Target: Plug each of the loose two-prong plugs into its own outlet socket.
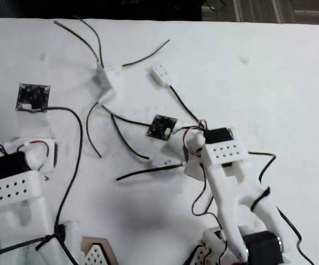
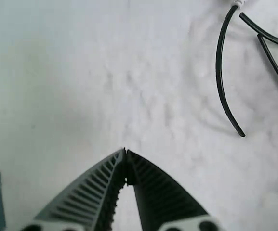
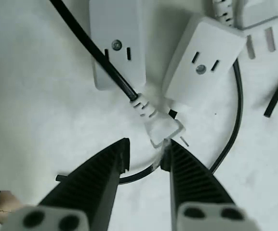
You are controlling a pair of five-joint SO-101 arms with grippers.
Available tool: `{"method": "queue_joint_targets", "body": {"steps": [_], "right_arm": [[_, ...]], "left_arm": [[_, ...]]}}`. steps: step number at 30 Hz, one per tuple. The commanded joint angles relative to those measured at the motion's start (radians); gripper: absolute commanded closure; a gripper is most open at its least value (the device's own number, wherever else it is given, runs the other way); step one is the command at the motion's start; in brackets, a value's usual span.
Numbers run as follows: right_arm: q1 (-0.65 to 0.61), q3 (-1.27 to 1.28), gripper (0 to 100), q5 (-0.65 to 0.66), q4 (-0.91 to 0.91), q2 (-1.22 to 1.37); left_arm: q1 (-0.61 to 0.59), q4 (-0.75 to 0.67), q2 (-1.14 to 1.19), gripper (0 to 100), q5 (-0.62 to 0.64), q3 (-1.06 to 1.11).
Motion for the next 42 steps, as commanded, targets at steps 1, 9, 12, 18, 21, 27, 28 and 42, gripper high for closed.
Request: {"method": "queue_joint_targets", "body": {"steps": [1,9,12,18,21,27,28,42], "right_arm": [[0.001,-0.035,84.5,0.051,-0.036,0.036],[-0.005,-0.035,83.6,0.052,-0.084,0.125],[-0.001,-0.035,83.6,0.051,-0.127,0.159],[0.001,-0.035,89.0,0.049,-0.246,0.254],[0.004,-0.041,96.2,0.049,-0.300,0.268],[0.004,-0.091,98.0,0.048,-0.249,0.266],[0.004,-0.107,98.0,0.038,-0.222,0.266],[-0.038,-0.296,98.1,-0.086,0.074,0.277]], "left_arm": [[0.018,-0.052,-0.027,98,-0.012,0.037],[0.018,-0.058,-0.027,98,-0.012,0.052],[0.018,-0.058,-0.027,98,-0.012,0.054],[0.018,-0.058,-0.025,98,-0.012,0.054],[0.018,-0.058,-0.022,98,-0.012,0.054],[0.018,-0.058,-0.022,98,-0.011,0.055],[0.018,-0.058,-0.022,98,-0.011,0.055],[0.082,-0.121,-0.028,98,-0.012,0.160]]}}
